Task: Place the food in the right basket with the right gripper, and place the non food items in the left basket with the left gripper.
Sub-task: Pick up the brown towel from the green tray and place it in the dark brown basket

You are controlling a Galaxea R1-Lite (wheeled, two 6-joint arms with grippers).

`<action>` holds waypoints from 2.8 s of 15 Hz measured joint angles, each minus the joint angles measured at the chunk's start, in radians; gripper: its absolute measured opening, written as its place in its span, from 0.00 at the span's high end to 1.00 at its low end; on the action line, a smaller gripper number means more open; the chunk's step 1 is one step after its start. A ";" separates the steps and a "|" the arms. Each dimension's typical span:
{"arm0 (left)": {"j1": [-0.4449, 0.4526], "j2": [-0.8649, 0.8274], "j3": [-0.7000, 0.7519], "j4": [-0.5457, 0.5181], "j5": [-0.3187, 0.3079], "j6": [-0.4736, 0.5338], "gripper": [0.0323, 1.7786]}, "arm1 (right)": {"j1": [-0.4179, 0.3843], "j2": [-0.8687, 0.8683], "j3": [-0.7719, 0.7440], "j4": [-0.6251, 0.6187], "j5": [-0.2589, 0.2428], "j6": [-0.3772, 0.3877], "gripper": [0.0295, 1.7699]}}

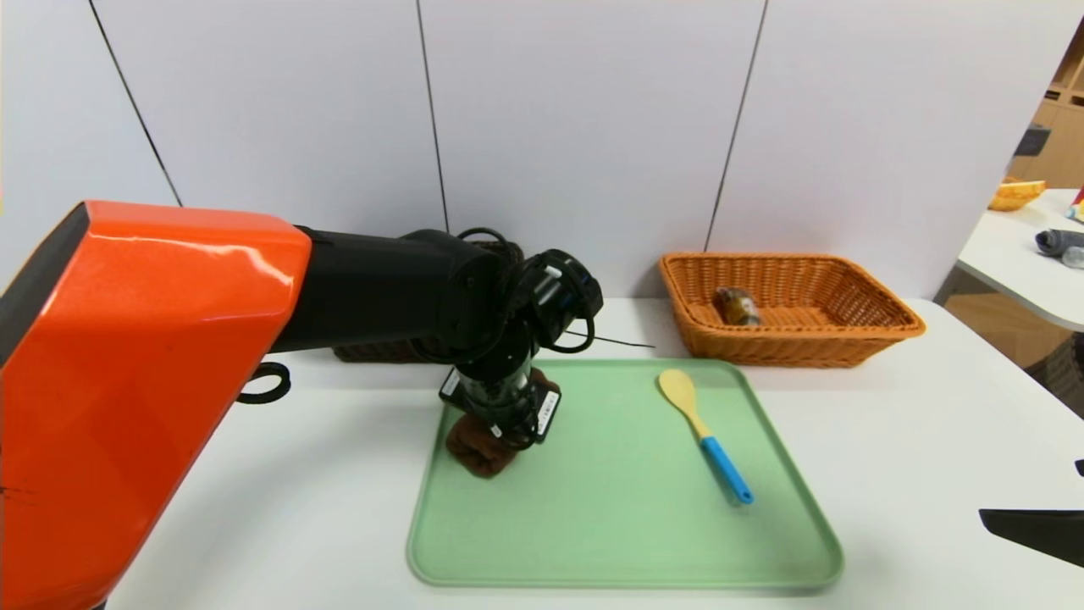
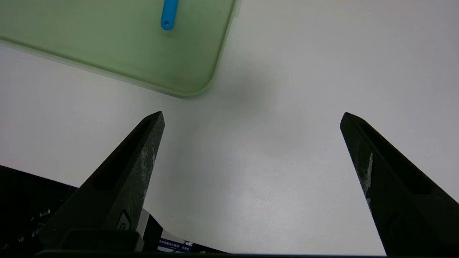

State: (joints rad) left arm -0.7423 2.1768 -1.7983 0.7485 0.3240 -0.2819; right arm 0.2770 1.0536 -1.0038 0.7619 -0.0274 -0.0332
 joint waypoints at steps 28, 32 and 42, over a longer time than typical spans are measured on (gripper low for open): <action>0.156 -0.303 -0.172 -0.109 0.000 0.020 0.73 | -0.010 -0.012 0.005 0.001 -0.006 0.003 0.04; 0.346 -0.254 -0.168 -0.205 0.003 0.024 0.73 | -0.011 -0.012 0.010 -0.001 -0.006 0.003 0.04; 0.471 -0.100 -0.166 -0.305 0.002 0.031 0.51 | -0.019 -0.012 0.010 -0.002 -0.014 0.003 0.04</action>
State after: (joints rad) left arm -0.2709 2.0764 -1.9643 0.4434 0.3262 -0.2506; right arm 0.2583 1.0419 -0.9938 0.7600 -0.0413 -0.0302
